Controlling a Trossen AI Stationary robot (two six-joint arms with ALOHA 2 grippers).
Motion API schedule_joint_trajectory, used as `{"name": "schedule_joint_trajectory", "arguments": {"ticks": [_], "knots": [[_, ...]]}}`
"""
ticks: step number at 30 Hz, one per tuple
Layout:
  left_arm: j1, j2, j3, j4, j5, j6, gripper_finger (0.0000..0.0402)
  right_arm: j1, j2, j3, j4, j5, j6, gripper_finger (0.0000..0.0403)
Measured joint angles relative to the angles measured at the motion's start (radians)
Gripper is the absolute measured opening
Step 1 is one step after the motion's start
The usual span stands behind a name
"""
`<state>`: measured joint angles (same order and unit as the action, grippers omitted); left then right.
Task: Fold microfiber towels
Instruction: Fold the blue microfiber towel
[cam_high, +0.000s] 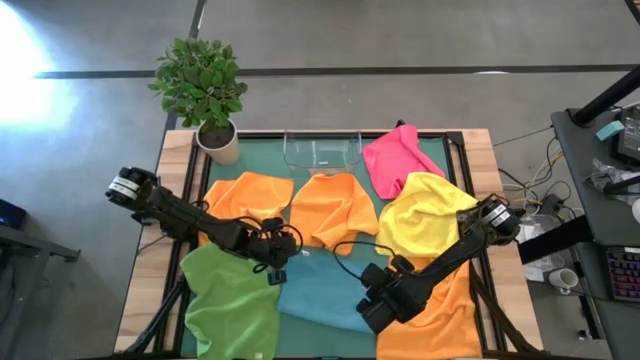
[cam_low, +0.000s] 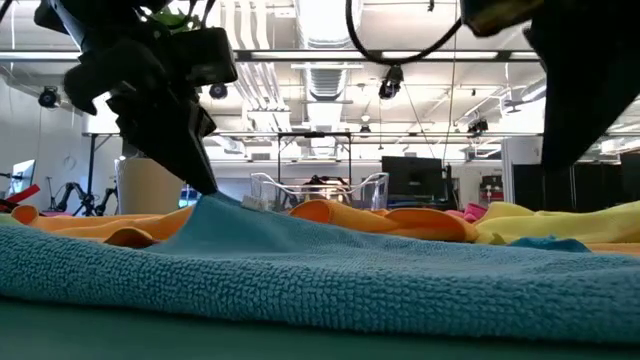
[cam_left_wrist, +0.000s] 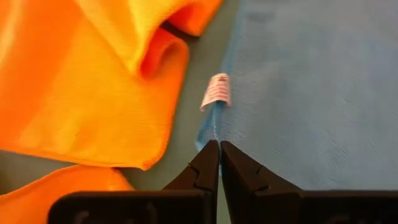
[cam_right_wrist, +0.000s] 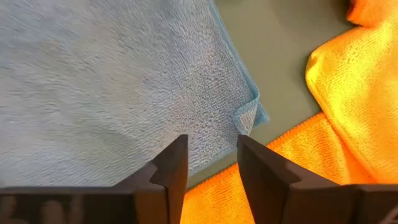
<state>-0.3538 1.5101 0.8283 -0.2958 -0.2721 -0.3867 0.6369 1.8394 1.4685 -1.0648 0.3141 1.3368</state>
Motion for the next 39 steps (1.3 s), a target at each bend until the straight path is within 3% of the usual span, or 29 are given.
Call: {"name": "schedule_joint_trajectory", "arguments": {"ticks": [5, 11, 25, 32, 39], "knots": [[-0.001, 0.000, -0.002, 0.000, 0.080, 0.071, 0.0000, 0.000, -0.046, 0.000, -0.004, 0.004, 0.005, 0.0141], [0.000, 0.000, -0.002, -0.001, 0.081, 0.097, 0.0006, 0.000, -0.063, 0.000, -0.004, 0.027, 0.010, 0.0136], [0.018, -0.021, -0.002, -0.011, 0.082, 0.085, 0.0151, 0.000, -0.066, 0.000, 0.000, 0.026, 0.083, 0.0123], [-0.003, -0.108, 0.004, 0.019, 0.121, 0.026, 0.0154, 0.000, -0.128, 0.000, -0.014, 0.043, 0.029, 0.0123], [-0.007, -0.120, 0.001, 0.237, 0.113, -0.092, 0.0154, 0.000, -0.187, -0.007, -0.063, 0.133, -0.130, 0.0123]]}}
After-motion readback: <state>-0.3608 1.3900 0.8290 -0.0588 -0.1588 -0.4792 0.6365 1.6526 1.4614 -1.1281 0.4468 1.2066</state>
